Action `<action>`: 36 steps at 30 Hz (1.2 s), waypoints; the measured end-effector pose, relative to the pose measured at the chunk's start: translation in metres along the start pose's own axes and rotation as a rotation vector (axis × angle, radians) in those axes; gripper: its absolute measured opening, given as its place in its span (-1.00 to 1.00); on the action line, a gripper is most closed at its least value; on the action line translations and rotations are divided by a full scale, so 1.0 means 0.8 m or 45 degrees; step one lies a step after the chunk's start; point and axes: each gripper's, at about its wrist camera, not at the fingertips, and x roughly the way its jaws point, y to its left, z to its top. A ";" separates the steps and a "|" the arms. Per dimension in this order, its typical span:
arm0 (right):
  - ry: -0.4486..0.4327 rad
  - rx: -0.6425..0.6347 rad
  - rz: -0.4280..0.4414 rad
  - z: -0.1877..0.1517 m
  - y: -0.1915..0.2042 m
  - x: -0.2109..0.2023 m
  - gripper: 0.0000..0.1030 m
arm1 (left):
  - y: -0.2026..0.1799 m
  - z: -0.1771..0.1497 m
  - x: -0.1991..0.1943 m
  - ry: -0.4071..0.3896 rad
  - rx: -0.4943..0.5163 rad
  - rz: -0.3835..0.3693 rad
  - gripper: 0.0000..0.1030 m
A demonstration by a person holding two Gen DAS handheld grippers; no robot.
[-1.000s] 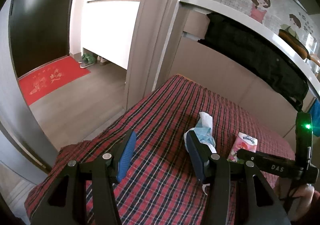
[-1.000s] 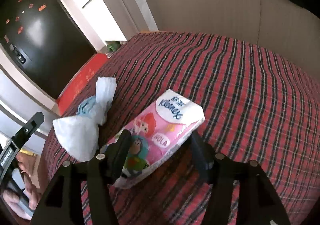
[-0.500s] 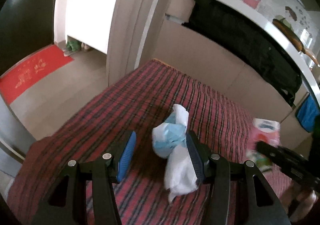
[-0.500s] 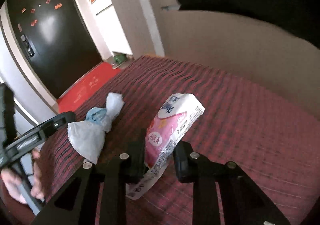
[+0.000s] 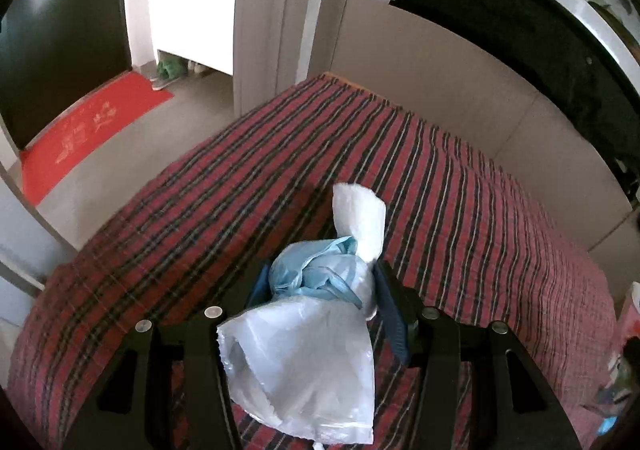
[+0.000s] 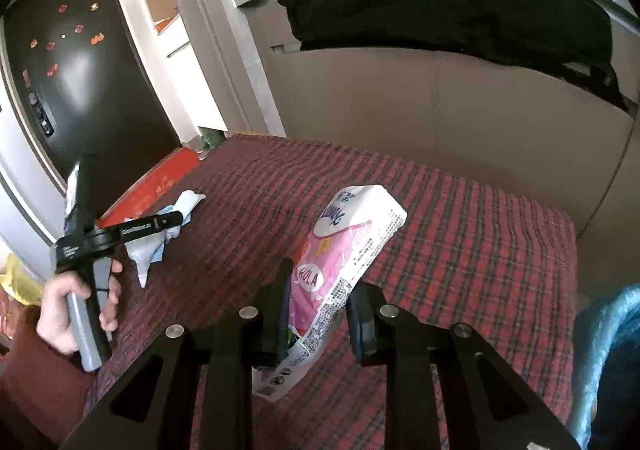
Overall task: Collect trash
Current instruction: 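Grasp the pink tissue pack with the right tool while the left tool grasps the plastic bag, then carry the tissue pack and plastic bag over the blue bin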
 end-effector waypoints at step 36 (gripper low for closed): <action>-0.438 0.003 -0.308 -0.069 -0.137 -0.326 -0.59 | -0.341 -0.179 -0.335 -0.523 0.446 -0.534 -0.08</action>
